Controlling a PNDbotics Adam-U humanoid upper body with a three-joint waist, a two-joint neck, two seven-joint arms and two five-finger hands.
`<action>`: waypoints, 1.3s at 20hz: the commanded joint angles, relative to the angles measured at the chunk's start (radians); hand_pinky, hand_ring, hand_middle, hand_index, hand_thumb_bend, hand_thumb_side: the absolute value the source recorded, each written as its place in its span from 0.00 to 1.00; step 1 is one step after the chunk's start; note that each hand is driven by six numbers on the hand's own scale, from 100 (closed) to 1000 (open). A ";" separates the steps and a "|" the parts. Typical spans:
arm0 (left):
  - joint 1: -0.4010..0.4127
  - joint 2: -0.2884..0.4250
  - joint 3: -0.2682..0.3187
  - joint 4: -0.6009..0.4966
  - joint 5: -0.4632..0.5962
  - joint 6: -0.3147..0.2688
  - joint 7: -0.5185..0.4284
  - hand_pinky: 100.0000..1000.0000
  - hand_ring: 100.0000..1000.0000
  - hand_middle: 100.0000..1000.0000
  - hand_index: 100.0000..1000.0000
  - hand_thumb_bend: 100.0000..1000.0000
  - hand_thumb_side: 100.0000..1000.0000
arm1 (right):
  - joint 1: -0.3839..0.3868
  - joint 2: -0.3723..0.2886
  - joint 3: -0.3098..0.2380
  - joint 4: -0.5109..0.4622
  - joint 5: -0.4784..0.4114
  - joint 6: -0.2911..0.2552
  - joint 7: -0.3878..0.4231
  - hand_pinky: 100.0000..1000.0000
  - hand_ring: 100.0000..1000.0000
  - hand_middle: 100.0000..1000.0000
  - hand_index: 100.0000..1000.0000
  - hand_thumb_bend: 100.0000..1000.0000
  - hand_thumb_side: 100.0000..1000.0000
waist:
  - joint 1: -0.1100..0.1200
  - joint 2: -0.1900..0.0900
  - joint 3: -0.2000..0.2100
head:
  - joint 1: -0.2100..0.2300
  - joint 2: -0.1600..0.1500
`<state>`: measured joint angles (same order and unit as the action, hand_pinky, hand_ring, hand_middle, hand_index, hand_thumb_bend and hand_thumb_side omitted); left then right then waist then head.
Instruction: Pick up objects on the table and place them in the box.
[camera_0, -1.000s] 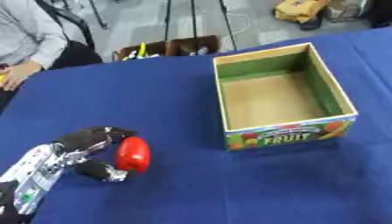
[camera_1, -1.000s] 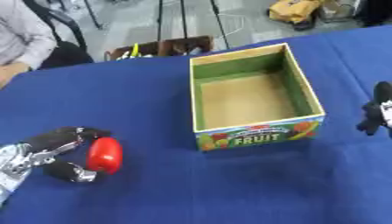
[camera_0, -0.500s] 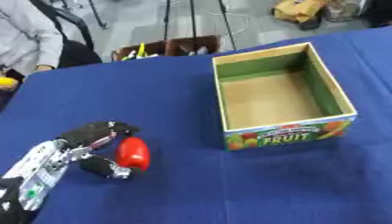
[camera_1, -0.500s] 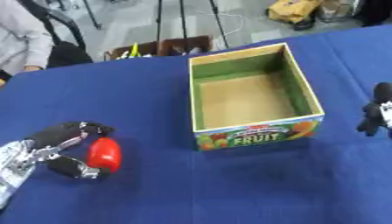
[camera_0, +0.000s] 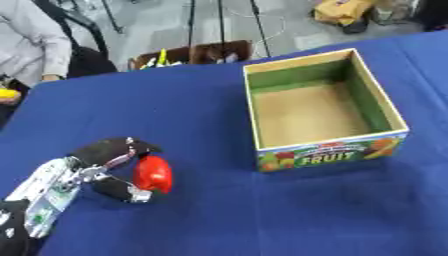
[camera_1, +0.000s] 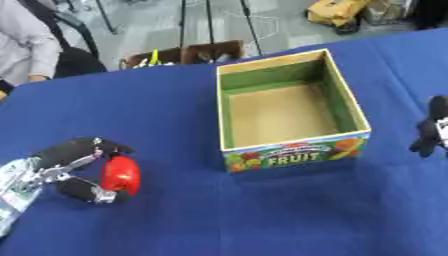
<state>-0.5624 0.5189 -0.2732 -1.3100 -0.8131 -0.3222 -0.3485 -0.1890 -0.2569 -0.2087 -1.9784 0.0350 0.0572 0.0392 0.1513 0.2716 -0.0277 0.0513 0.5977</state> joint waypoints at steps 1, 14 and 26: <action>-0.012 0.019 0.003 0.002 -0.018 -0.008 -0.005 0.59 0.61 0.51 0.85 0.61 0.75 | -0.007 -0.010 0.000 -0.022 0.008 -0.004 0.001 0.33 0.21 0.31 0.40 0.17 0.64 | -0.005 -0.015 -0.001 | 0.004 -0.002; -0.018 0.004 0.002 0.023 -0.015 -0.011 -0.017 0.48 0.48 0.42 0.78 0.53 0.75 | -0.007 -0.009 -0.001 -0.022 0.010 -0.005 -0.003 0.33 0.21 0.31 0.40 0.17 0.63 | -0.005 -0.012 -0.006 | 0.010 -0.005; -0.016 0.019 0.003 0.010 -0.013 0.003 0.016 0.46 0.46 0.42 0.73 0.20 0.75 | -0.004 -0.011 -0.001 -0.022 0.015 -0.004 -0.002 0.33 0.21 0.31 0.40 0.18 0.62 | -0.003 -0.019 -0.004 | 0.010 -0.003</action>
<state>-0.5724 0.5099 -0.2730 -1.2906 -0.8206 -0.3223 -0.3389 -0.1876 -0.2568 -0.2087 -1.9784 0.0415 0.0535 0.0354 0.1534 0.2704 -0.0332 0.0594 0.5972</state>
